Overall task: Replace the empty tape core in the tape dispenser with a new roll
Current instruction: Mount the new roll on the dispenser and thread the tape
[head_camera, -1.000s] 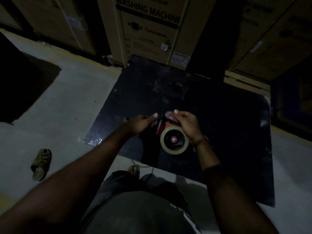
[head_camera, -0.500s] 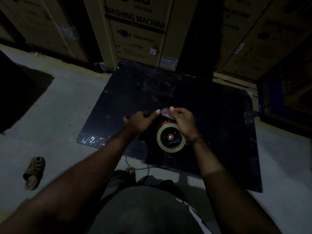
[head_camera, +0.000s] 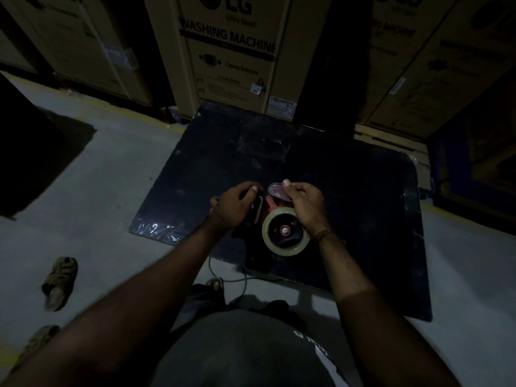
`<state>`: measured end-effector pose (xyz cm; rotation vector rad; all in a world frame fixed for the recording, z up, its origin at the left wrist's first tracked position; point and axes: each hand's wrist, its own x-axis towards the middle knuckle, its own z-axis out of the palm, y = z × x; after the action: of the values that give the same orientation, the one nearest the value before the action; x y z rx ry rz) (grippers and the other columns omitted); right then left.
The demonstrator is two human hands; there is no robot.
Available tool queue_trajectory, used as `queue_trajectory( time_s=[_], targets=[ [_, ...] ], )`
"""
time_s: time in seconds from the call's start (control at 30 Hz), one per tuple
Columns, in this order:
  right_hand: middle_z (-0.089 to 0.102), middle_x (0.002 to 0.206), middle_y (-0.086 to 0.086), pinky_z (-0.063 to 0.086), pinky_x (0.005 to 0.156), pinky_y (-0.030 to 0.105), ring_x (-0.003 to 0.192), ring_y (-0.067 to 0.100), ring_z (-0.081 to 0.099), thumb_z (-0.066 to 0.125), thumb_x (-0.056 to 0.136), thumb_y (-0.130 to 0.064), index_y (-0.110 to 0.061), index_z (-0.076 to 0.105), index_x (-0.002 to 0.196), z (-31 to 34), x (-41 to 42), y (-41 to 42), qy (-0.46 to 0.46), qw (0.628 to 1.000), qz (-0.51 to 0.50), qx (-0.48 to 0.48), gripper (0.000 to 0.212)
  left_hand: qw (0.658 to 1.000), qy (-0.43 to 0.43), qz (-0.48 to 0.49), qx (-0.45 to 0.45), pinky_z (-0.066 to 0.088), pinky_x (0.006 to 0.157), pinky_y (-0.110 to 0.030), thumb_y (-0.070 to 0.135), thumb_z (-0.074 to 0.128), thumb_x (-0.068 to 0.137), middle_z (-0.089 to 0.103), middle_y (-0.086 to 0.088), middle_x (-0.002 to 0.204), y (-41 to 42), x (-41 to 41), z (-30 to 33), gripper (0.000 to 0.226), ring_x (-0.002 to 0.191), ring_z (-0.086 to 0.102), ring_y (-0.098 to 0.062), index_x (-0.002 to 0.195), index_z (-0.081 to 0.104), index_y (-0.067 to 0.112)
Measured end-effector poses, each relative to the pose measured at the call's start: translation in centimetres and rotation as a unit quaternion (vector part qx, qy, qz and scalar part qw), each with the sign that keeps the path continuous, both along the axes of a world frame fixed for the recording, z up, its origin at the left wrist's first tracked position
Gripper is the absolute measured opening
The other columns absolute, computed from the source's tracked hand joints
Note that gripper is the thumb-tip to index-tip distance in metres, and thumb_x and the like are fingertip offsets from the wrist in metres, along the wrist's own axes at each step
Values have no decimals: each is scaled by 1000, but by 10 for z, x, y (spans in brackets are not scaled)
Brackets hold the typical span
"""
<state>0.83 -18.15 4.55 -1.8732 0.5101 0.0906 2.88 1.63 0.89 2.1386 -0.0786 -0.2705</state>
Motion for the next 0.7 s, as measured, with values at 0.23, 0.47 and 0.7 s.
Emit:
queue_trajectory(
  time_s=[0.23,0.47,0.7],
  targets=[
    [82,100,2,66,87,43,95,20,79,69,84,-68,-14,78,106,7,0,-8,-2,999,-23,32,59,988,-79,-81,103,30,118,-51,59,42,104,76,13,105,2,-18,18,33,109,72,-13,131,49,42],
    [83,95,8,65,89,48,94,28,80,70,91,-57,-12,82,98,18,8,-24,2,999,-1,51,47,952,-65,-236,185,56,95,-42,43,83,79,77,-8,122,8,-7,32,111,111,74,-31,163,14,18],
    [78,98,-5,61,84,35,95,15,74,64,94,-65,-20,78,106,39,18,-33,-15,998,42,-47,48,975,-79,-178,102,60,84,-40,40,79,79,78,-11,117,3,-11,28,102,105,75,-35,161,24,17]
  ],
)
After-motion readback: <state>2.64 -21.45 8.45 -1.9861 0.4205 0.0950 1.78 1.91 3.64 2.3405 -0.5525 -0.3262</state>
